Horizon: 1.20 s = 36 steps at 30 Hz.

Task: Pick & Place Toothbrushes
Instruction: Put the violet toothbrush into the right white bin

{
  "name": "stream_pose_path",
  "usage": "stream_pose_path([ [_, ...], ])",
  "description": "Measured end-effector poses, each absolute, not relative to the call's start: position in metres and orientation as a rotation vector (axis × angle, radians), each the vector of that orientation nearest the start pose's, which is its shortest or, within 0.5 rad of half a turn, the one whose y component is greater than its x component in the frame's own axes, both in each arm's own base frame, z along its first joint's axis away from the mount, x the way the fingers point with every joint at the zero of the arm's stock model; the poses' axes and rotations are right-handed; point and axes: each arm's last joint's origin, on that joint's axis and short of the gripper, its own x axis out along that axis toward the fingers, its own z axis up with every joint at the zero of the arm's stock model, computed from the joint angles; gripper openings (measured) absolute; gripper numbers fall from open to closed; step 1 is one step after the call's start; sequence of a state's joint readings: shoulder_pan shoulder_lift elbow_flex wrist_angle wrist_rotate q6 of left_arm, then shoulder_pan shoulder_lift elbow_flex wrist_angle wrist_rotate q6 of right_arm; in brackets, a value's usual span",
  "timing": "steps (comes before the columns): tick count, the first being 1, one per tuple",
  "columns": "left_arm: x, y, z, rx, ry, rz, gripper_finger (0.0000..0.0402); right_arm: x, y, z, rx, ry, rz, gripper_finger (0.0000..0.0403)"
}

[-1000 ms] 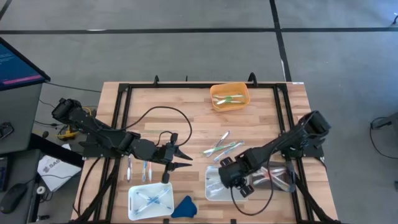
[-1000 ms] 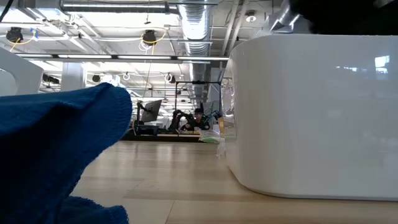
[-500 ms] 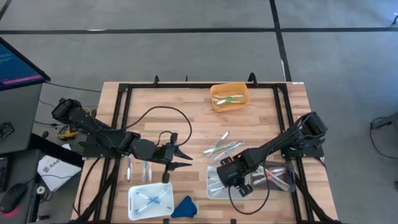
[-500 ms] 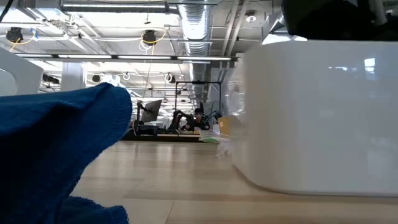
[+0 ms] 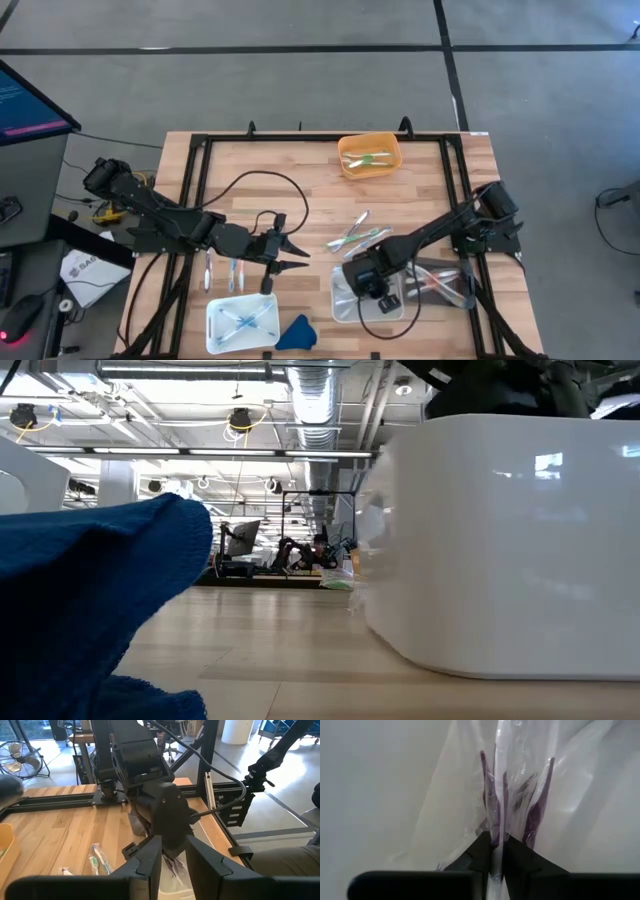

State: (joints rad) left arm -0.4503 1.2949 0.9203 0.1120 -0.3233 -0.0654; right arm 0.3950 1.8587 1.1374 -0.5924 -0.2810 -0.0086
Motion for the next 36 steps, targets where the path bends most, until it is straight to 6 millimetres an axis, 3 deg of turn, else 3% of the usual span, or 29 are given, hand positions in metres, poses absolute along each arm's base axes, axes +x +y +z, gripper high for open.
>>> stream_pose_path([
  [12, 0.265, -0.118, 0.299, 0.034, 0.247, -0.119, 0.008, 0.32, 0.132, 0.149, 0.034, 1.331, 0.485, 0.0056],
  [20, 0.265, -0.118, 0.299, 0.034, 0.248, -0.119, 0.008, 0.326, 0.142, 0.161, 0.024, 1.285, 0.515, 0.0074],
  [24, 0.265, -0.118, 0.299, 0.034, 0.248, -0.12, 0.008, 0.327, 0.15, 0.167, 0.014, 1.263, 0.537, 0.0117],
  [32, 0.265, -0.118, 0.299, 0.034, 0.248, -0.12, 0.008, 0.33, 0.164, 0.181, -0.036, 1.218, 0.604, 0.0242],
  [36, 0.265, -0.118, 0.299, 0.034, 0.248, -0.12, 0.008, 0.329, 0.17, 0.191, -0.11, 1.22, 0.659, 0.0273],
])
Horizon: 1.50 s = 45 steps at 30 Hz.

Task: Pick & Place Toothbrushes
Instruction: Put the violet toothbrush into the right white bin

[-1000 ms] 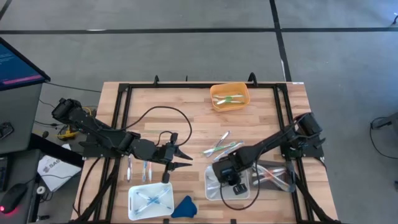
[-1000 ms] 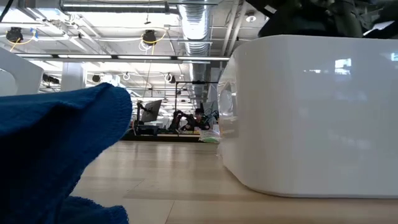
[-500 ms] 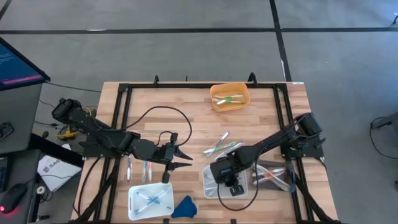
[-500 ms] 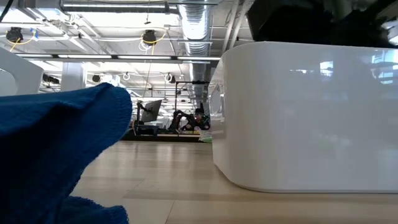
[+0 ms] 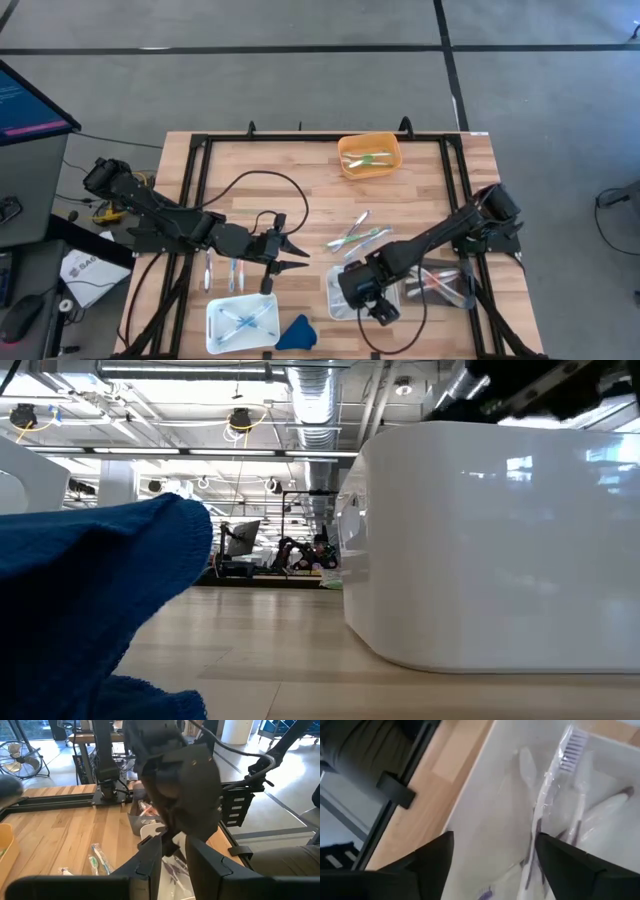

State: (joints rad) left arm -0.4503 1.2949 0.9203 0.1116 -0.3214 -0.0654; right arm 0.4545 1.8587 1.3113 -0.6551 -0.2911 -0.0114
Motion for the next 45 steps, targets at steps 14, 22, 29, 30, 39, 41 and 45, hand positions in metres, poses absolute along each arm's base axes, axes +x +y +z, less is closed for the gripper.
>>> stream_pose_path([
  [14, 0.265, -0.118, 0.299, 0.034, 0.247, -0.119, 0.008, 0.329, 0.171, 0.236, -0.143, 1.149, 0.694, 0.0279],
  [22, 0.265, -0.118, 0.299, 0.035, 0.247, -0.118, 0.008, 0.307, 0.185, 0.284, -0.208, 0.9, 0.801, 0.0279],
  [29, 0.265, -0.118, 0.299, 0.035, 0.248, -0.119, 0.008, 0.285, 0.205, 0.306, -0.265, 0.782, 0.849, 0.0279],
  [30, 0.265, -0.118, 0.299, 0.035, 0.248, -0.119, 0.008, 0.283, 0.208, 0.308, -0.269, 0.772, 0.843, 0.0279],
  [39, 0.265, -0.117, 0.299, 0.036, 0.247, -0.109, 0.008, 0.27, 0.212, 0.316, -0.295, 0.744, 0.755, 0.0279],
  [41, 0.265, -0.117, 0.299, 0.037, 0.246, -0.1, 0.008, 0.265, 0.207, 0.313, -0.298, 0.741, 0.733, 0.0279],
  [45, 0.265, -0.117, 0.299, 0.037, 0.246, -0.098, 0.008, 0.257, 0.186, 0.31, -0.261, 0.709, 0.696, 0.0279],
])
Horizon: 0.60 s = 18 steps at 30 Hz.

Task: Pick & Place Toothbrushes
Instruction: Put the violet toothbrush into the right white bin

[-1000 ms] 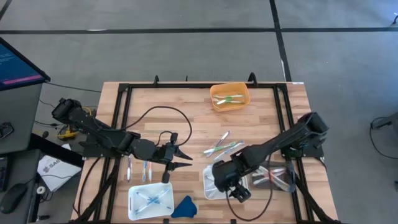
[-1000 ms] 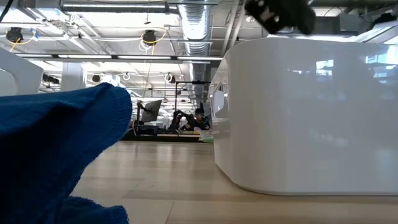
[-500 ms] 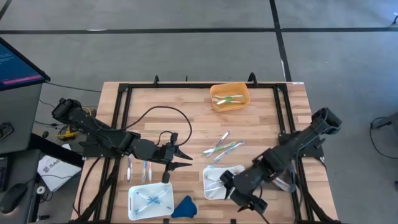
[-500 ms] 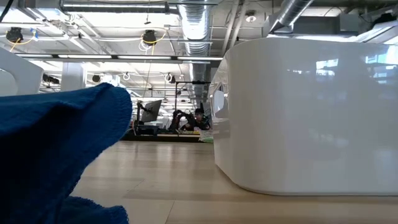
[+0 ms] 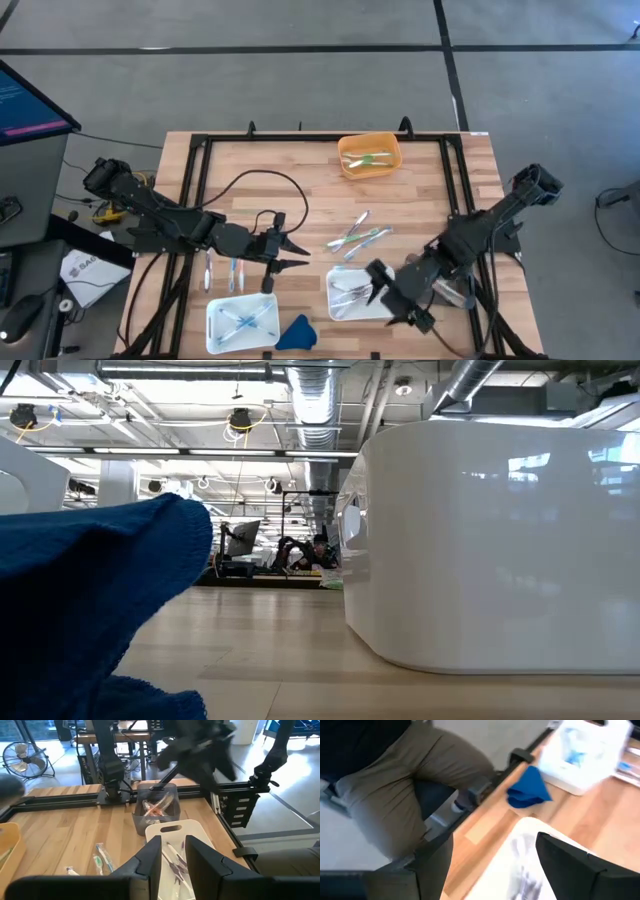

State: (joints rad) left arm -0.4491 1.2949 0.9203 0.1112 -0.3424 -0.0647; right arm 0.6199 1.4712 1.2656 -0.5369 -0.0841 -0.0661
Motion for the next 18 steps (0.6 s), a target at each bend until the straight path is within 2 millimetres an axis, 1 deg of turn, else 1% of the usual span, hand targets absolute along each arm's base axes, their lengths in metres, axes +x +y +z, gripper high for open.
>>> stream_pose_path([
  [5, 0.265, -0.117, 0.299, 0.037, 0.246, -0.096, 0.008, 0.242, 0.156, 0.308, -0.191, 0.569, 0.642, 0.0279],
  [10, 0.269, -0.109, 0.299, 0.033, 0.246, -0.067, 0.008, 0.224, 0.131, 0.309, -0.132, 0.409, 0.605, 0.0279],
  [15, 0.281, -0.098, 0.289, 0.038, 0.277, -0.015, 0.008, 0.21, 0.116, 0.311, -0.081, 0.257, 0.577, 0.0279],
  [18, 0.292, -0.093, 0.278, 0.036, 0.301, 0.016, 0.008, 0.204, 0.112, 0.313, -0.069, 0.201, 0.575, 0.0279],
])
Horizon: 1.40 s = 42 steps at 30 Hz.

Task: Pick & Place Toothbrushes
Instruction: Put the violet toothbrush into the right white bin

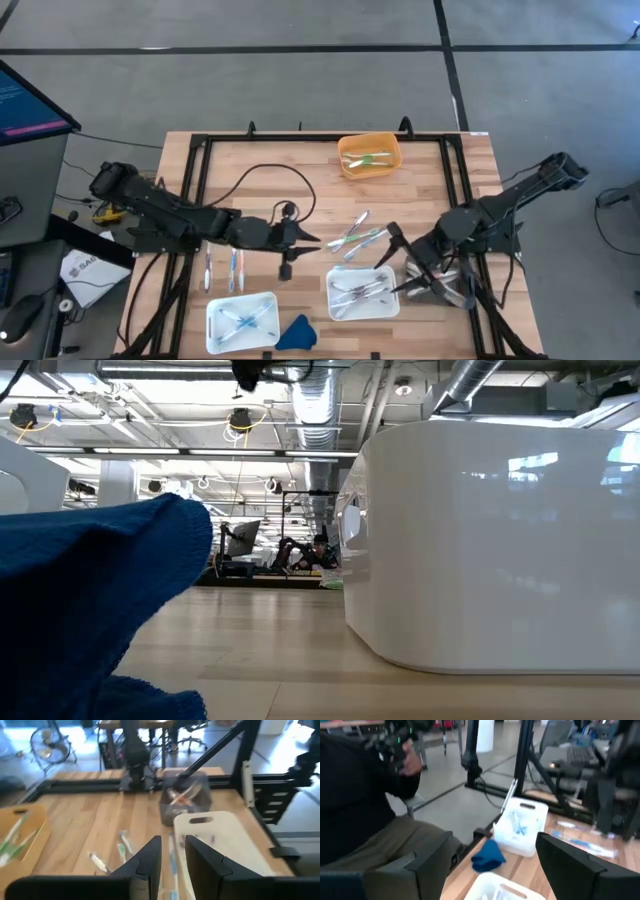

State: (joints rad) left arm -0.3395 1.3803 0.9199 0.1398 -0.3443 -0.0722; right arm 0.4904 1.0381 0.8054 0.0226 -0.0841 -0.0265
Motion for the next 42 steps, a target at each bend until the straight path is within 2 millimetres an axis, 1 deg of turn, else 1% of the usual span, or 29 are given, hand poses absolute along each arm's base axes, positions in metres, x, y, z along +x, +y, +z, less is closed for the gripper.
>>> stream_pose_path([
  [4, 0.309, -0.085, 0.26, 0.019, 0.324, 0.06, 0.008, 0.202, 0.111, 0.312, -0.06, 0.161, 0.575, 0.0279],
  [9, 0.332, -0.072, 0.238, 0.003, 0.313, 0.103, 0.008, 0.204, 0.111, 0.31, -0.061, 0.167, 0.574, 0.0279],
  [13, 0.347, -0.062, 0.22, -0.011, 0.305, 0.115, 0.008, 0.205, 0.112, 0.309, -0.062, 0.172, 0.575, 0.0279],
  [17, 0.36, -0.052, 0.203, -0.023, 0.291, 0.144, 0.008, 0.206, 0.112, 0.308, -0.062, 0.177, 0.575, 0.0279],
  [23, 0.376, -0.039, 0.171, -0.076, 0.28, 0.191, 0.008, 0.206, 0.112, 0.308, -0.063, 0.179, 0.575, 0.0279],
  [29, 0.39, -0.029, 0.143, -0.061, 0.331, 0.27, 0.008, 0.206, 0.112, 0.308, -0.063, 0.18, 0.575, 0.0279],
  [33, 0.403, -0.027, 0.132, -0.072, 0.341, 0.31, 0.008, 0.206, 0.112, 0.308, -0.063, 0.18, 0.575, 0.0279],
  [38, 0.419, -0.028, 0.123, -0.071, 0.341, 0.317, 0.008, 0.206, 0.112, 0.307, -0.064, 0.184, 0.575, 0.0279],
  [42, 0.431, -0.022, 0.118, -0.059, 0.381, 0.352, 0.008, 0.206, 0.112, 0.307, -0.065, 0.187, 0.575, 0.0279],
])
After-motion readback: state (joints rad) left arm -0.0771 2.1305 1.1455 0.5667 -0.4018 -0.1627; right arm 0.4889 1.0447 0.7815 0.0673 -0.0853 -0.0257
